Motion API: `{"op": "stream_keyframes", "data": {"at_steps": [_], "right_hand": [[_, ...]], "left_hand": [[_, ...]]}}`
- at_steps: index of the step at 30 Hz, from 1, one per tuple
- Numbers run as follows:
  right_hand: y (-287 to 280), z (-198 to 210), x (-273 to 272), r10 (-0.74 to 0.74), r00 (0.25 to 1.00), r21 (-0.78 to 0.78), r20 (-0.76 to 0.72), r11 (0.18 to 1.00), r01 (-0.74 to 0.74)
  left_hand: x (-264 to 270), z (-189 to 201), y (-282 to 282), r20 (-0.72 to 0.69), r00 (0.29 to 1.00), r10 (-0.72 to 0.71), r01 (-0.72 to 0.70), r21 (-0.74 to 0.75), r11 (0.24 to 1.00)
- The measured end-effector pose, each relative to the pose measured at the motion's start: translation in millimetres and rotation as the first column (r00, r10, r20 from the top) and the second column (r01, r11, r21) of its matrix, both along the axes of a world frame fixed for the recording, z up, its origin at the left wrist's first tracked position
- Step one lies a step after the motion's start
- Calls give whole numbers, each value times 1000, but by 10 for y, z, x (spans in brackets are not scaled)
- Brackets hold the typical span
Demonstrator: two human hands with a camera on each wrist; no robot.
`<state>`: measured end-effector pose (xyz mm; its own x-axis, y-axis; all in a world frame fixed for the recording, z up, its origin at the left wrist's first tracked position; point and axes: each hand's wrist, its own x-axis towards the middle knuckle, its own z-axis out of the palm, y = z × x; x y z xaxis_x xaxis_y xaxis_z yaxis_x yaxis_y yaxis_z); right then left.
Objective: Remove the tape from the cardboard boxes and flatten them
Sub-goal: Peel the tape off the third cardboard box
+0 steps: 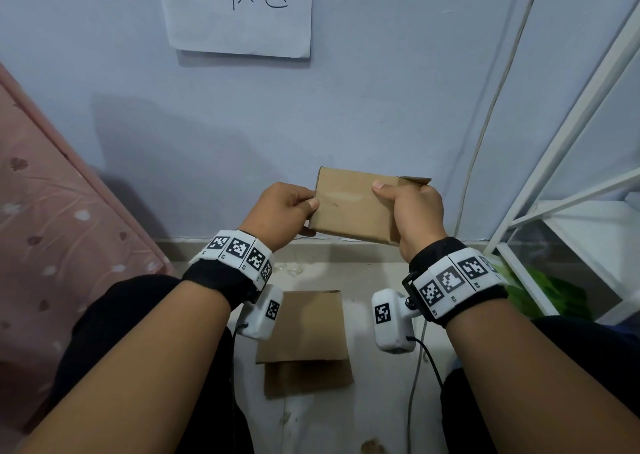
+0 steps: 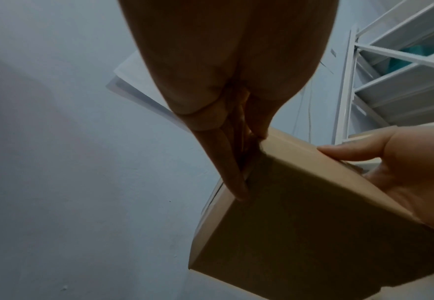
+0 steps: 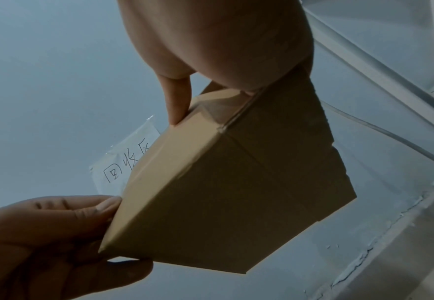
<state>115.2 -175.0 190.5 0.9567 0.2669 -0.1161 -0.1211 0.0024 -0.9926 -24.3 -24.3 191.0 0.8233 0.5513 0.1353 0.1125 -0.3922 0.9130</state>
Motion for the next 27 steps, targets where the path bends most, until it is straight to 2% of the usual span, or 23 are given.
{"op": "stream_keyframes", "data": {"at_steps": [4, 10, 14, 19, 24, 27], "right_hand": [[8, -29, 12, 5, 1000, -8, -19, 1000, -5], [34, -24, -41, 5, 1000, -1, 14, 1000, -5], [62, -47, -83, 17, 1000, 4, 20, 1000, -18], [76, -51, -124, 23, 1000, 4, 13, 1000, -23], [78, -59, -58, 12, 1000, 9, 20, 1000, -13], [89, -67, -41, 13, 1000, -1, 28, 1000, -13]], "left_hand": [[-26, -1, 23, -48, 999, 13, -5, 157, 988], [-44, 28, 63, -67, 997, 31, -24, 103, 994], [-30, 19, 44, -122, 987, 101, -71, 224, 972], [-47, 53, -1, -98, 985, 145, -106, 325, 940], [-80, 46, 10, -35, 995, 96, -80, 328, 941], [-64, -9, 100, -50, 997, 66, -48, 295, 954]]}}
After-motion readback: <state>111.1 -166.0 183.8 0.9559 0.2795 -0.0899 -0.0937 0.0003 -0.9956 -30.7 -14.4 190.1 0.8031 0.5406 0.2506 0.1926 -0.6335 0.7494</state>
